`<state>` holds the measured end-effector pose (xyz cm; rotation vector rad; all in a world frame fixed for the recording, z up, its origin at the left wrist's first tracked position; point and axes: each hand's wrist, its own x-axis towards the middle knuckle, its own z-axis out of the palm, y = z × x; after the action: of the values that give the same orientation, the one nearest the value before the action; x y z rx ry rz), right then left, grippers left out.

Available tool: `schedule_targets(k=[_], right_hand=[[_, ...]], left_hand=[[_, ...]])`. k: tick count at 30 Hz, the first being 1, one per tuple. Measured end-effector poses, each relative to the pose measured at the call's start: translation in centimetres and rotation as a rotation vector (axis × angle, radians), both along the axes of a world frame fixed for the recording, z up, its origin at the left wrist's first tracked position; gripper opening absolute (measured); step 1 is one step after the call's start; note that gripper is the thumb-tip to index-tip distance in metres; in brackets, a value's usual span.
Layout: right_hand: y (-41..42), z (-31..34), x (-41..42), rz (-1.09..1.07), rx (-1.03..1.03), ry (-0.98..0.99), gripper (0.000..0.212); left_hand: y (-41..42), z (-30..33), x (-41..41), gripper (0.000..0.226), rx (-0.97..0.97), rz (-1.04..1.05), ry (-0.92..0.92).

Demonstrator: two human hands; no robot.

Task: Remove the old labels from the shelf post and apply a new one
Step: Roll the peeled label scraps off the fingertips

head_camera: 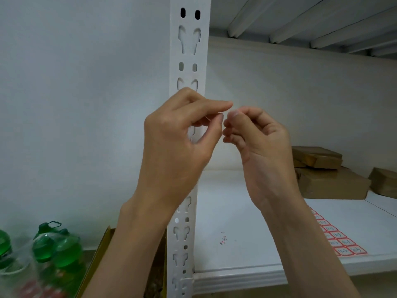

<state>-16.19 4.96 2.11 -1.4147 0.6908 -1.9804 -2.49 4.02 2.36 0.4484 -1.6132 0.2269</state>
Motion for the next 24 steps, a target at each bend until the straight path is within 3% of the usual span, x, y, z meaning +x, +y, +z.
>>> schedule_targets(k=[5,11,17,24], right_hand=[[-1.3,-1.7,-1.3,-0.108,0.146,0.128,0.015],[-2.6,-3.5,-2.4,-0.190,0.330,0.366,0.007],[-3.8,-5.6,-3.2,-0.385,0.426,0.694,0.018],[-6.1,-9.3,-4.7,-0.363,0.669,0.879,0.011]], left_hand=[[-0.1,-0.7,-1.3,0.014,0.016,0.035,-0.090],[-0.7,-1.6,-2.4,0.015,0.087,0.175,-0.265],[-0.8,-1.9,-2.6,0.018,0.085,0.205,-0.280],[-0.9,-1.8,-2.3,0.015,0.080,0.124,-0.251]])
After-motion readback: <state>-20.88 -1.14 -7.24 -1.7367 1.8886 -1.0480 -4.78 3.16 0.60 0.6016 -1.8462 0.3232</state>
